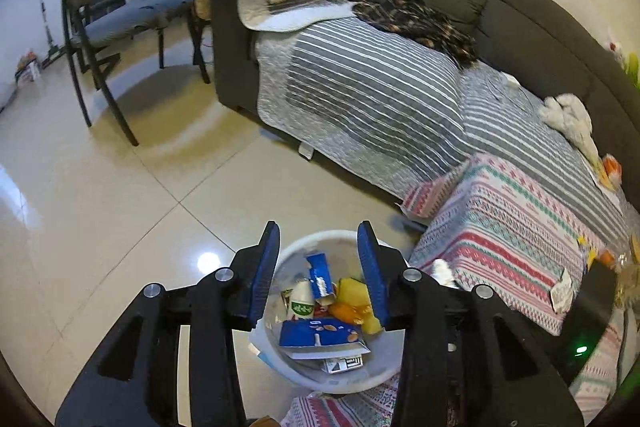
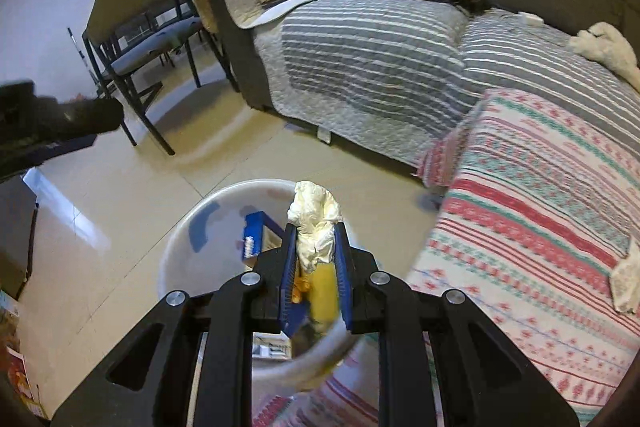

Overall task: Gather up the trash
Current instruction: 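Open both tools over the white bin to drop the peel and tissue, then move both open tools back over the table trash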

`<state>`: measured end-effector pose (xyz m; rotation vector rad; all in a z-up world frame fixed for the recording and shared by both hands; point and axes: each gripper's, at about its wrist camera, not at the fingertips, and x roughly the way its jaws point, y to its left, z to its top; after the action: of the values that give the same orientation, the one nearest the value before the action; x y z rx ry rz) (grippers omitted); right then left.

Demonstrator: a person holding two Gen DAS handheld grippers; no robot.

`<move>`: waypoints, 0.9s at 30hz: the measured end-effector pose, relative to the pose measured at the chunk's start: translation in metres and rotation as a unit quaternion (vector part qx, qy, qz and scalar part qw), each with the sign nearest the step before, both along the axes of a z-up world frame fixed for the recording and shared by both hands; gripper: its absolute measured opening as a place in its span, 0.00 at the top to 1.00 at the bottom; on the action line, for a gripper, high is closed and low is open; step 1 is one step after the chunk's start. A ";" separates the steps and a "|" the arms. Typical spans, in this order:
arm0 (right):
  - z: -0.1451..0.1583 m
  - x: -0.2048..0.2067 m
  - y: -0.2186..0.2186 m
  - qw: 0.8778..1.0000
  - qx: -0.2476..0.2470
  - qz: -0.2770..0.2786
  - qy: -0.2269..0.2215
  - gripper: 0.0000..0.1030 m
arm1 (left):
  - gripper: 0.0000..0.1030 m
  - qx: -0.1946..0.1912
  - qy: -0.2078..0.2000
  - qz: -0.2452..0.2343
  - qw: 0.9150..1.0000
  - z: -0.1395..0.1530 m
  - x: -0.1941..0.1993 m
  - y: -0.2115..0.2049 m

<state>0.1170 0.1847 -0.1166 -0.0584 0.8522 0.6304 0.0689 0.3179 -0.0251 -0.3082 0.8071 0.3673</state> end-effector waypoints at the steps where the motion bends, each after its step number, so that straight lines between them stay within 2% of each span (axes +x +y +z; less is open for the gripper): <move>1: -0.001 0.001 0.004 1.000 -0.001 0.002 0.001 0.79 | 0.61 -0.002 -0.001 0.004 1.000 0.001 -0.001 0.003; 3: -0.004 0.002 0.015 1.000 -0.004 0.007 0.004 0.79 | 0.60 -0.003 -0.005 0.010 1.000 0.003 -0.003 0.008; 4: -0.004 0.003 0.018 1.000 -0.004 0.008 0.004 0.75 | 0.60 -0.001 -0.006 0.013 1.000 0.004 -0.003 0.010; 6: -0.004 0.002 0.025 1.000 -0.007 0.008 0.002 0.63 | 0.59 0.000 -0.006 0.017 1.000 0.004 -0.005 0.013; 8: -0.002 0.001 0.026 1.000 -0.011 0.002 -0.006 0.38 | 0.59 -0.001 -0.004 0.019 1.000 0.003 -0.006 0.015; 11: 0.003 0.000 0.022 1.000 -0.006 -0.019 -0.015 0.21 | 0.56 -0.002 -0.003 0.021 1.000 0.003 -0.006 0.017; 15: 0.005 0.003 0.014 0.999 -0.017 -0.040 -0.018 0.15 | 0.50 0.000 -0.006 0.018 1.000 0.004 -0.005 0.014; 17: 0.009 0.004 0.006 0.998 -0.019 -0.052 -0.020 0.10 | 0.43 0.003 -0.006 0.015 1.000 0.005 -0.004 0.009; 20: 0.014 0.008 -0.006 0.997 -0.014 -0.070 -0.019 0.08 | 0.32 0.011 -0.009 0.015 1.000 0.006 -0.003 0.002; 27: 0.025 0.018 -0.044 0.994 -0.017 -0.104 -0.023 0.08 | 0.26 0.016 -0.006 0.001 1.000 0.005 0.007 -0.019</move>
<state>0.1351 0.1406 -0.0917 -0.0154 0.8121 0.4179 0.0754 0.2987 -0.0198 -0.2813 0.7875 0.3799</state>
